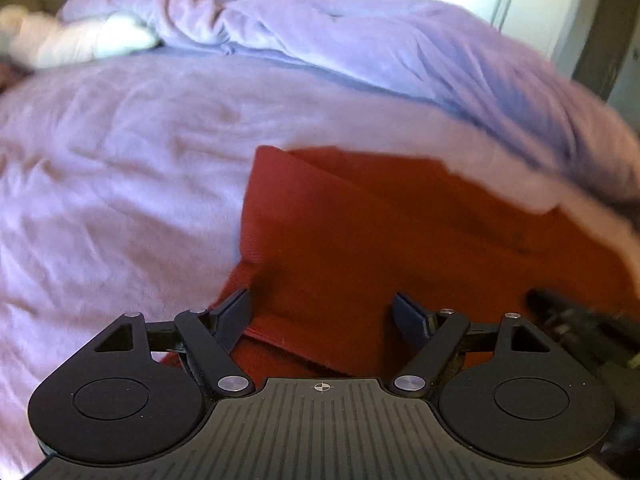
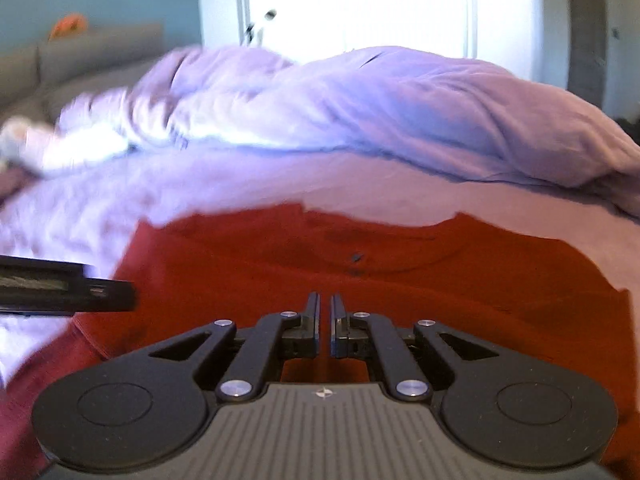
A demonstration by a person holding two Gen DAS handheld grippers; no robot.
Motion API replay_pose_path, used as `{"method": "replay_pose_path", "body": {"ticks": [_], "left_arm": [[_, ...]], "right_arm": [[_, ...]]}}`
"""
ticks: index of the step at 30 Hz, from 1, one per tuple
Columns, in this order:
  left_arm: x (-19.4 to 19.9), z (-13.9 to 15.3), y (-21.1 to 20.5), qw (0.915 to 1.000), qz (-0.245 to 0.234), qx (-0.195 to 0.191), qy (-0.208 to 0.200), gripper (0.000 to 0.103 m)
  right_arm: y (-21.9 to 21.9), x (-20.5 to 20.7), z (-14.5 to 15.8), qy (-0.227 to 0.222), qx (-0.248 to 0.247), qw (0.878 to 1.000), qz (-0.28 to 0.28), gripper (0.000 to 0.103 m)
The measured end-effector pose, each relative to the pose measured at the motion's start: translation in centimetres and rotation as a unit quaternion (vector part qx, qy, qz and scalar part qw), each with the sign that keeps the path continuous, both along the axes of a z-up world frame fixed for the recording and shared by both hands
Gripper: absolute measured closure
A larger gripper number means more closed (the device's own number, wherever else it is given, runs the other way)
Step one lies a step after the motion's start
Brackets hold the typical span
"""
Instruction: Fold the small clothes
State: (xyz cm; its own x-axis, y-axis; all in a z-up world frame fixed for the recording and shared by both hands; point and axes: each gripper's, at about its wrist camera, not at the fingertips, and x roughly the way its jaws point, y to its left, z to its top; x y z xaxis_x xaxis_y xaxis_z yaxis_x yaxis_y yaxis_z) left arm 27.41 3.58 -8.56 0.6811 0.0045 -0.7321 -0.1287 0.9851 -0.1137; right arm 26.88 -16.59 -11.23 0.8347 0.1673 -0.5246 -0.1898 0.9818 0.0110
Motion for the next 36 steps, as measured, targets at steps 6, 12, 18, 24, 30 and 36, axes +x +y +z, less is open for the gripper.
{"method": "replay_pose_path", "body": {"ticks": [6, 12, 18, 24, 30, 36], "left_arm": [[-0.4, -1.5, -0.2, 0.9969, -0.046, 0.053, -0.033, 0.007], [-0.7, -0.9, 1.2, 0.9992, -0.025, 0.028, -0.011, 0.004], [-2.9, -0.7, 0.9, 0.9978, -0.048, 0.045, -0.007, 0.005], [-3.7, -0.6, 1.1, 0.9921, -0.087, 0.086, 0.025, 0.004], [-8.8, 0.4, 3.7, 0.9937, -0.079, 0.079, 0.01, 0.005], [-18.3, 0.6, 6.8, 0.9924, -0.085, 0.089, 0.01, 0.005]], "right_arm": [[-5.9, 0.8, -2.4, 0.002, -0.083, 0.992, -0.098, 0.099], [-13.1, -1.5, -1.2, 0.012, -0.072, 0.986, -0.152, 0.103], [-12.4, -6.0, 0.6, 0.02, -0.044, 0.99, -0.129, 0.086], [-12.0, -6.7, -1.3, 0.04, -0.083, 0.99, -0.11, 0.079], [-11.3, -7.5, -0.3, 0.076, -0.084, 0.984, -0.14, 0.08], [-12.4, -16.9, -0.5, 0.112, 0.025, 0.983, -0.146, 0.075]]}}
